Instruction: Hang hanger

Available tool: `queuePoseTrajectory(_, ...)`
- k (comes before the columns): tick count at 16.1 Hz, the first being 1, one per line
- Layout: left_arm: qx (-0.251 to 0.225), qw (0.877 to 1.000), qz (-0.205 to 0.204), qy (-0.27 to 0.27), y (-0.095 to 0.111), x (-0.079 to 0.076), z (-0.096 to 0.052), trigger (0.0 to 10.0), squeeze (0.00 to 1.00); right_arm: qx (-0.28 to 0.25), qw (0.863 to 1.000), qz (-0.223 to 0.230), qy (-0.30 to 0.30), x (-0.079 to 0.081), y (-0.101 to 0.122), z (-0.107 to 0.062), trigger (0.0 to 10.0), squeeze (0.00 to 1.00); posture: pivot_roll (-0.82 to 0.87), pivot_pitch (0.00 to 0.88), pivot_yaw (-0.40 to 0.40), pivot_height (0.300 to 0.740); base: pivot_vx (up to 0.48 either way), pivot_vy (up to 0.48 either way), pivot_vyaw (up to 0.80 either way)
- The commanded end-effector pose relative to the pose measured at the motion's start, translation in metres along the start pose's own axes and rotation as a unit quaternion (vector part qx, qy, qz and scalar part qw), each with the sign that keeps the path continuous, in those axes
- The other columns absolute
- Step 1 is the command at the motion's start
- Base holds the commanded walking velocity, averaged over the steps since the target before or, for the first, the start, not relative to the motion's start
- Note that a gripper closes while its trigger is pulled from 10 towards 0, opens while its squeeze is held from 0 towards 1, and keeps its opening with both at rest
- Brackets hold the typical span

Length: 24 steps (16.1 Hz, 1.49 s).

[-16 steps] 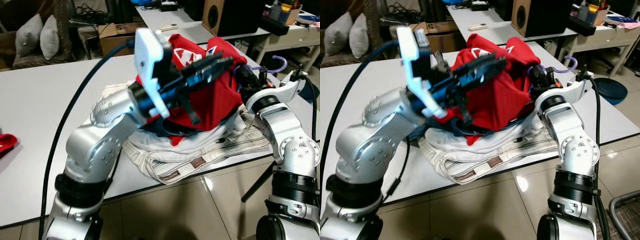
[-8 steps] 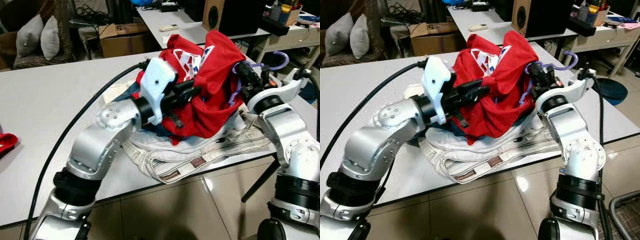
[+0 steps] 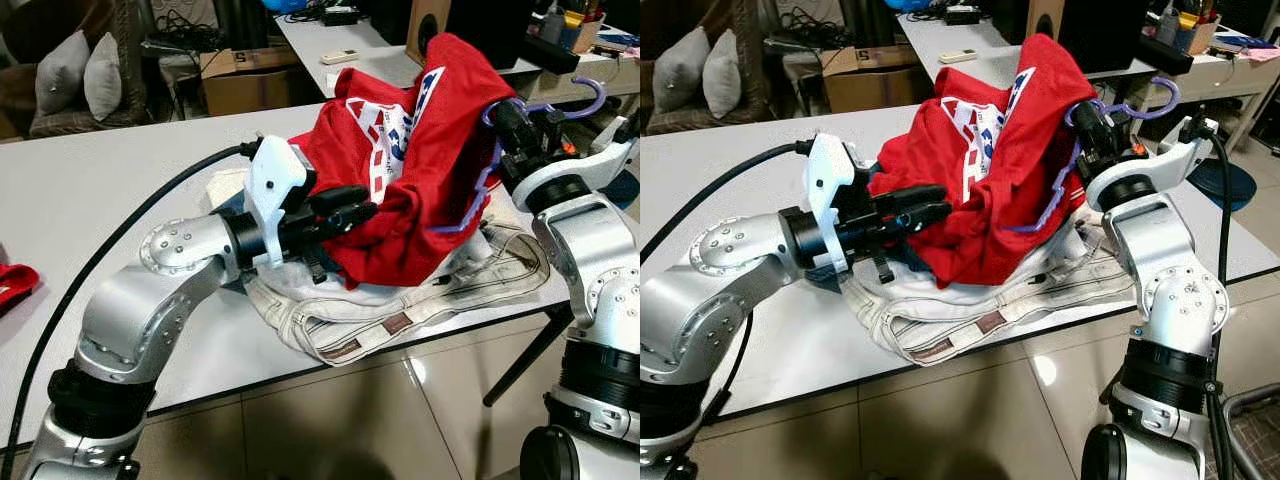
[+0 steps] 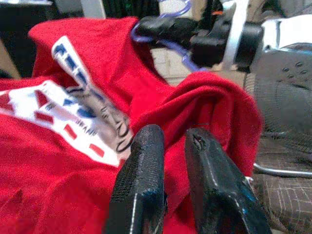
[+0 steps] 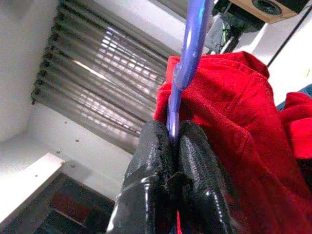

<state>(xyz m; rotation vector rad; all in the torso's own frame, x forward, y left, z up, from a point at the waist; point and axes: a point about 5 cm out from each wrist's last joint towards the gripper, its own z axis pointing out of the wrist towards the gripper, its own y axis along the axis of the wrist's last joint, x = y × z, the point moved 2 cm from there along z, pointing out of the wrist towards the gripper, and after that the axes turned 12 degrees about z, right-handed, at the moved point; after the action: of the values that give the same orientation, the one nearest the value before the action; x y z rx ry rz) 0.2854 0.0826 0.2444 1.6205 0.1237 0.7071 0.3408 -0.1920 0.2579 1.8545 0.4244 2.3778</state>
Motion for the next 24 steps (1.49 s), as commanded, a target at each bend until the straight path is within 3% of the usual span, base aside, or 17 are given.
queuePoseTrajectory(1, 0.01, 0.999, 0.004, 0.037, -0.001, 0.012, -0.011, 10.0, 0.0, 0.003, 0.999, -0.017, 0.031, 0.016, 0.003, 0.002, 10.0, 0.0, 0.03, 0.0, 0.04, 0.74, 0.0, 0.0, 0.0)
queuePoseTrajectory(3, 0.054, 0.985, 0.016, 0.164, -0.013, 0.046, -0.033, 10.0, 0.0, 0.032, 0.992, -0.064, 0.104, 0.047, -0.003, 0.001, 10.0, 0.0, 0.04, 0.0, 0.042, 0.74, 0.0, 0.0, 0.0)
queuePoseTrajectory(4, 0.077, 0.965, 0.032, 0.25, -0.02, 0.064, -0.051, 10.0, 0.0, 0.048, 0.983, -0.111, 0.14, 0.064, -0.007, -0.004, 10.0, 0.0, 0.05, 0.0, 0.039, 0.74, 0.0, 0.0, 0.0)
queuePoseTrajectory(5, 0.097, 0.952, 0.041, 0.288, -0.025, 0.067, -0.061, 10.0, 0.0, 0.057, 0.969, -0.187, 0.148, 0.072, -0.012, -0.008, 10.0, 0.0, 0.05, 0.0, 0.036, 0.74, 0.0, 0.0, 0.0)
queuePoseTrajectory(6, 0.105, 0.949, 0.043, 0.293, -0.027, 0.065, -0.064, 10.0, 0.0, 0.059, 0.962, -0.226, 0.144, 0.073, -0.014, -0.01, 10.0, 0.0, 0.06, 0.0, 0.035, 0.74, 0.0, 0.0, 0.0)
queuePoseTrajectory(7, 0.114, 0.94, 0.052, 0.318, -0.033, 0.06, -0.068, 10.0, 0.0, 0.062, 0.936, -0.315, 0.145, 0.074, -0.021, -0.016, 10.0, 0.0, 0.06, 0.0, 0.035, 0.74, 0.0, 0.0, 0.0)
queuePoseTrajectory(11, 0.141, 0.929, 0.014, 0.342, -0.056, 0.031, -0.068, 10.0, 0.0, 0.049, 0.933, -0.315, 0.165, 0.076, -0.029, -0.032, 10.0, 0.0, 0.06, 0.0, 0.047, 0.74, 0.0, 0.0, 0.0)
queuePoseTrajectory(15, 0.143, 0.928, 0.026, 0.342, -0.054, 0.031, -0.066, 10.0, 0.0, 0.056, 0.934, -0.313, 0.164, 0.07, -0.034, -0.032, 10.0, 0.0, 0.07, 0.0, 0.045, 0.74, 0.0, 0.0, 0.0)
queuePoseTrajectory(16, 0.142, 0.929, 0.029, 0.341, -0.053, 0.03, -0.064, 10.0, 0.0, 0.046, 0.94, -0.301, 0.157, 0.068, -0.031, -0.031, 10.0, 0.0, 0.07, 0.0, 0.046, 0.74, 0.0, 0.0, 0.0)
queuePoseTrajectory(17, 0.141, 0.929, 0.027, 0.341, -0.053, 0.03, -0.064, 10.0, 0.0, 0.041, 0.941, -0.294, 0.161, 0.069, -0.03, -0.03, 10.0, 0.0, 0.07, 0.0, 0.046, 0.74, 0.0, 0.0, 0.0)
queuePoseTrajectory(18, 0.144, 0.928, 0.025, 0.343, -0.054, 0.03, -0.065, 10.0, 0.0, 0.03, 0.939, -0.278, 0.197, 0.084, -0.027, -0.026, 10.0, 0.0, 0.07, 0.0, 0.045, 0.74, 0.0, 0.0, 0.0)
queuePoseTrajectory(19, 0.145, 0.928, 0.025, 0.343, -0.054, 0.03, -0.066, 10.0, 0.0, 0.029, 0.939, -0.274, 0.207, 0.088, -0.027, -0.025, 10.0, 0.0, 0.07, 0.0, 0.045, 0.74, 0.0, 0.0, 0.0)
queuePoseTrajectory(21, 0.149, 0.923, 0.033, 0.352, -0.054, 0.035, -0.071, 10.0, 0.0, 0.031, 0.926, -0.267, 0.266, 0.116, -0.029, -0.021, 10.0, 0.0, 0.07, 0.0, 0.035, 0.74, -0.259, 0.0, 0.0)
queuePoseTrajectory(24, 0.157, 0.912, 0.047, 0.376, -0.051, 0.045, -0.085, 10.0, 0.0, 0.094, 0.886, -0.315, 0.328, 0.133, -0.053, -0.024, 10.0, 0.0, 0.08, 0.0, 0.019, 0.74, -0.311, 0.0, 0.0)
